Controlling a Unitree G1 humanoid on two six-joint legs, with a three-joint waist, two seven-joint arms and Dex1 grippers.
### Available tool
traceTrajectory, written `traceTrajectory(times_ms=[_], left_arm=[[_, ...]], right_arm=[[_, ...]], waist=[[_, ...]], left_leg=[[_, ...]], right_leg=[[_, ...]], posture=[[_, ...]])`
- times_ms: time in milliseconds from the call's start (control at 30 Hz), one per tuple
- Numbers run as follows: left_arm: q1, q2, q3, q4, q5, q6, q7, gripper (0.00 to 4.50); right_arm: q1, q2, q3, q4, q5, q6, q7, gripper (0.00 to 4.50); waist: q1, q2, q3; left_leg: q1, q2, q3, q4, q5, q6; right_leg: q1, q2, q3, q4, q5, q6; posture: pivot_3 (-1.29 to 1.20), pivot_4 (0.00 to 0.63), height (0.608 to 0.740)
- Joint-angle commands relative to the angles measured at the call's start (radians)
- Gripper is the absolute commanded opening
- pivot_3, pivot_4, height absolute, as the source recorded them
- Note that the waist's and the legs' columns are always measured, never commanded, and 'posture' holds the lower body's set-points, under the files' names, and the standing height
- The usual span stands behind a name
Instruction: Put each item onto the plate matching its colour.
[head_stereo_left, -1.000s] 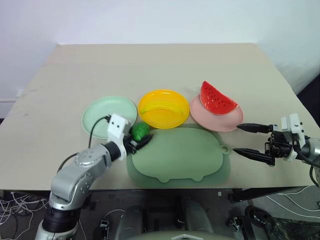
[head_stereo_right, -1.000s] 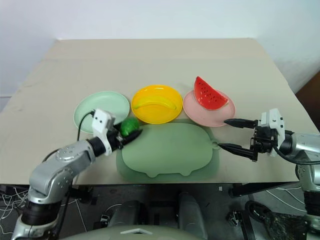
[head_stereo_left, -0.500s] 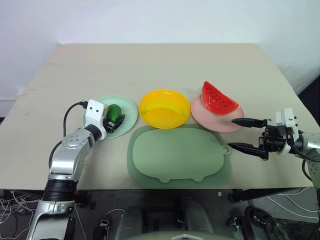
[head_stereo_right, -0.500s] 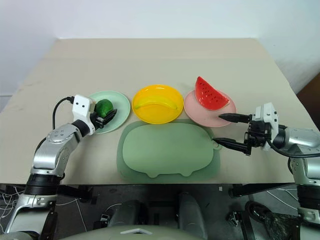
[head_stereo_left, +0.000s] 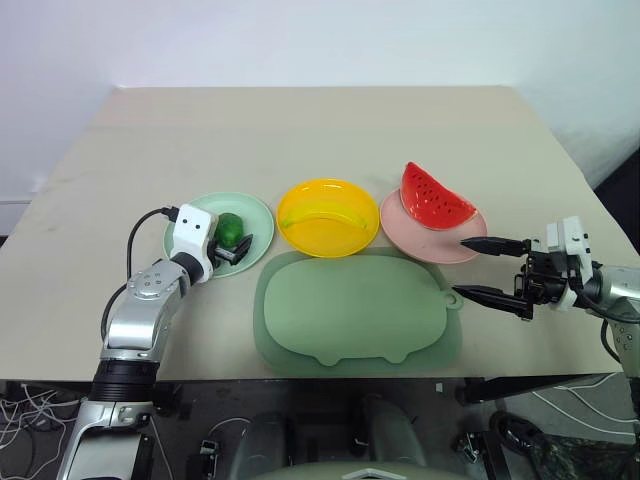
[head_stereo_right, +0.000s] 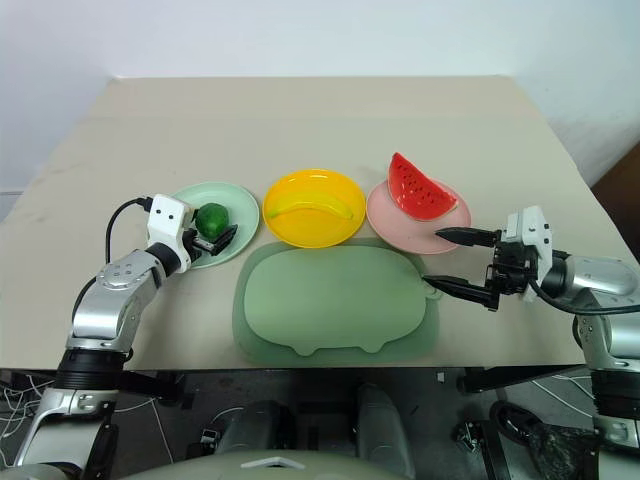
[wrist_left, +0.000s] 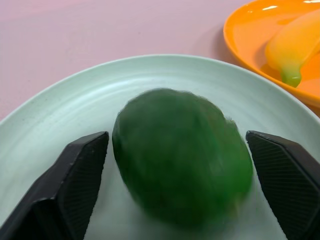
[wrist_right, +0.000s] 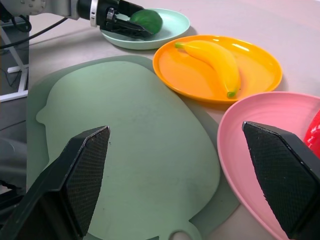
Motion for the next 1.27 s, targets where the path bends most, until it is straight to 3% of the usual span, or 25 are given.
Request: traceTrajectory(times_ms=[33, 267, 467, 567, 733, 867, 1067, 1267], left_arm=[[-0.008, 0.014, 0.042, -0.07, -0.017, 0.003, -0.012, 4.45], [0.005, 0.094, 0.112, -0.218, -0.089, 0.056, -0.096, 4.45], [0.132, 0.261, 0.289, -0.373, -0.243, 0.217, -0.22, 4.45], [0.233, 0.301, 0.396, -0.322, -0.295, 0.145, -0.35, 4.45], [0.367, 0.295, 0.533, -0.204, -0.428, 0.034, -0.627, 4.45], [0.45, 0.294, 0.595, -0.062, -0.42, -0.103, -0.764, 4.45], [0.5, 0.265, 0.613, -0.001, -0.489, -0.092, -0.818, 4.45], [0.505, 0.209, 0.568, 0.037, -0.43, -0.181, -0.801, 4.45]], right_arm=[[-0.004, -0.003, -0.019, -0.021, 0.012, -0.014, 0.001, 4.5], [0.015, 0.001, -0.046, -0.028, 0.031, -0.001, -0.021, 4.5], [0.036, 0.003, -0.065, -0.013, 0.02, -0.027, -0.038, 4.5], [0.04, 0.017, -0.073, -0.019, 0.022, -0.031, -0.069, 4.5], [0.077, 0.043, -0.095, -0.059, 0.038, -0.034, -0.108, 4.5], [0.135, 0.046, -0.138, -0.073, 0.046, -0.048, -0.119, 4.5], [0.221, 0.047, -0.194, -0.079, 0.045, -0.062, -0.133, 4.5], [0.254, 0.069, -0.21, -0.078, 0.041, -0.084, -0.163, 4.5]], waist=[[0.0, 0.0, 0.0], [-0.001, 0.0, 0.0], [-0.007, 0.0, 0.0], [-0.006, 0.0, 0.0], [-0.003, 0.0, 0.0], [0.001, 0.0, 0.0], [-0.001, 0.0, 0.0], [-0.002, 0.0, 0.0]], left_leg=[[0.0, 0.0, 0.0, 0.0, 0.0, 0.0], [0.0, 0.0, 0.0, 0.0, 0.0, 0.0], [0.0, 0.001, 0.0, -0.001, 0.0, 0.0], [0.0, 0.001, 0.0, -0.001, 0.0, 0.0], [0.001, 0.001, 0.001, 0.0, 0.0, 0.0], [0.001, 0.001, 0.001, 0.0, 0.0, 0.0], [0.0, 0.001, 0.0, 0.0, 0.0, 0.0], [-0.001, 0.001, 0.0, -0.001, 0.0, 0.001]], right_leg=[[0.0, 0.0, 0.0, 0.0, 0.0, 0.0], [0.0, 0.0, 0.0, 0.0, 0.0, 0.0], [-0.001, 0.0, 0.0, 0.0, 0.0, 0.0], [-0.001, 0.0, 0.0, 0.0, 0.0, 0.0], [-0.004, 0.0, -0.001, 0.0, -0.002, -0.003], [-0.005, 0.0, -0.001, 0.0, -0.002, -0.003], [-0.005, -0.001, -0.001, -0.001, -0.003, -0.004], [-0.004, 0.0, 0.0, 0.0, -0.003, -0.003]], posture=[[0.0, 0.15, 0.736], [0.0, 0.15, 0.736], [0.0, 0.15, 0.736], [0.0, 0.15, 0.736], [0.0, 0.15, 0.736], [0.0, 0.15, 0.736], [0.0, 0.15, 0.736], [0.0, 0.15, 0.736]])
